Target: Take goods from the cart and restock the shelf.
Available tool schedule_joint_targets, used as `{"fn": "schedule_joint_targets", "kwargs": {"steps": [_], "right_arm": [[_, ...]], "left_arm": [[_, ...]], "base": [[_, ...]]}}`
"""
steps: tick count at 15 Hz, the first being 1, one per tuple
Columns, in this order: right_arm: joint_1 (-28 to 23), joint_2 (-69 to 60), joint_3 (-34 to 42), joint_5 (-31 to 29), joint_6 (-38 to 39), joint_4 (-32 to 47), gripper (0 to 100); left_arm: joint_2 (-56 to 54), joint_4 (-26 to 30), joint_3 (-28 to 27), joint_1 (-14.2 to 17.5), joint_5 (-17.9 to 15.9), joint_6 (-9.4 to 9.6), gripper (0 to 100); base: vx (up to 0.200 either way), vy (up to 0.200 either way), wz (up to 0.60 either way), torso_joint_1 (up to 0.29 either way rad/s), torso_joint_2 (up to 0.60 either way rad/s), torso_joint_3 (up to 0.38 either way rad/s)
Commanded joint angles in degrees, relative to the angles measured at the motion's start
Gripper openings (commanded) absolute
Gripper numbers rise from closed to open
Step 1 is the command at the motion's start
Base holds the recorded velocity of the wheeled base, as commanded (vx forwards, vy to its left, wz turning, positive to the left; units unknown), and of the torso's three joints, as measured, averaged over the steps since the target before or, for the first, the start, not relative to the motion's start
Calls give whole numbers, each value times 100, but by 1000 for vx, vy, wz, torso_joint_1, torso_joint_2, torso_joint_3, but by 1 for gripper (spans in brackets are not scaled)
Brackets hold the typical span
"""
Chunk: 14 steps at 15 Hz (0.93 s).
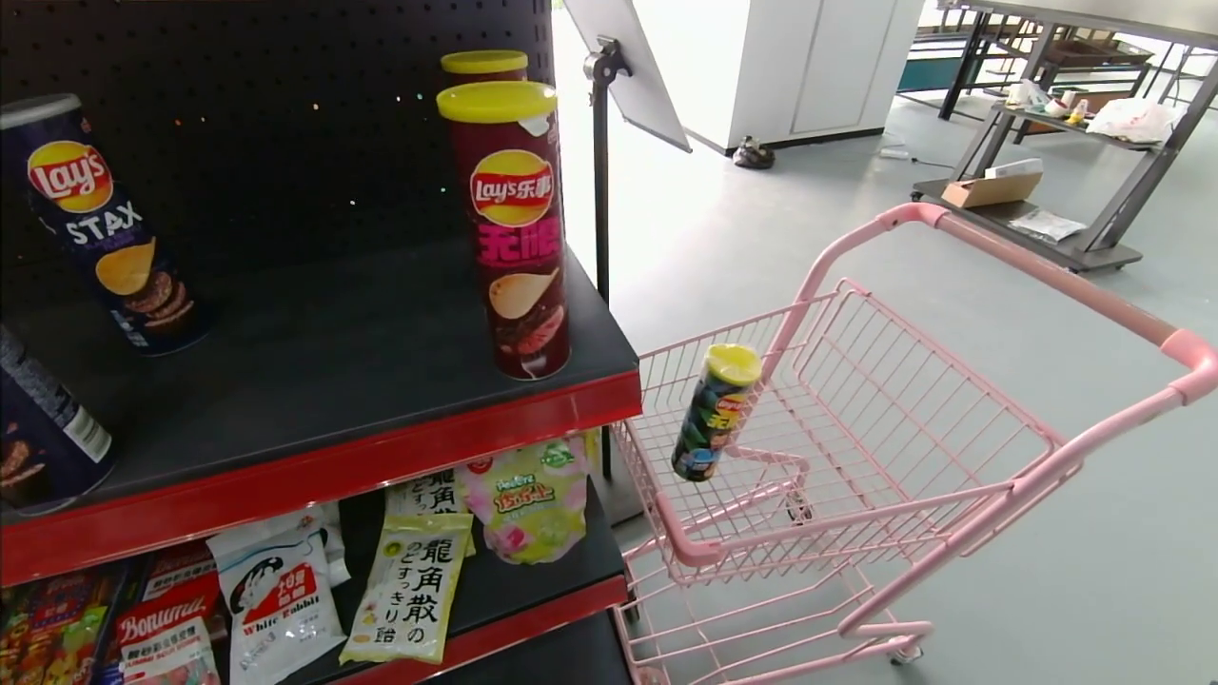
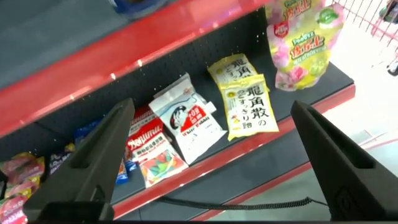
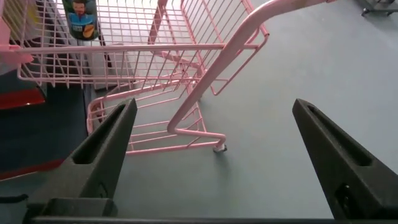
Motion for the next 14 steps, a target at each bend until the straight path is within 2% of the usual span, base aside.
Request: {"fn": "schedule_joint_targets", "kwargs": {"steps": [1,4,6,8,10,11,12,14], "right_arm": [[1,33,25,1,3,-1,100],[1,227,-28,-16,-14,8,100],[10,1141,-652,36,3,-133,100],[1,2723,-1417,80,135,-1144,100],[19,4718,-1575,555,451,-3279,100],[54,4947,-1575,783,495,-3534,100],[54,5755,-1698,1724,566,-3956,100],[142,6564,-1997,1829,654,-4193,100]], "left_arm": [[-4,-1,-3,-1,4,-1,100],[-13,-1,-3,-1,31,8,100],[-22,-1,-3,-1,83,8,100],[-39,-1,-12,-1,224,113,100],[5,-9,-12,-1,250,139,100],[5,-9,-21,-1,250,131,100],[5,-89,-30,-1,215,104,100],[49,-141,-30,-10,206,104,100]], "base": [[0,0,0,-173,559,378],[0,0,0,-154,528,365],[0,0,0,-63,232,163],[0,0,0,-19,78,61],[0,0,0,0,0,0],[0,0,0,0,0,0],[0,0,0,0,0,0],[0,0,0,0,0,0]]}}
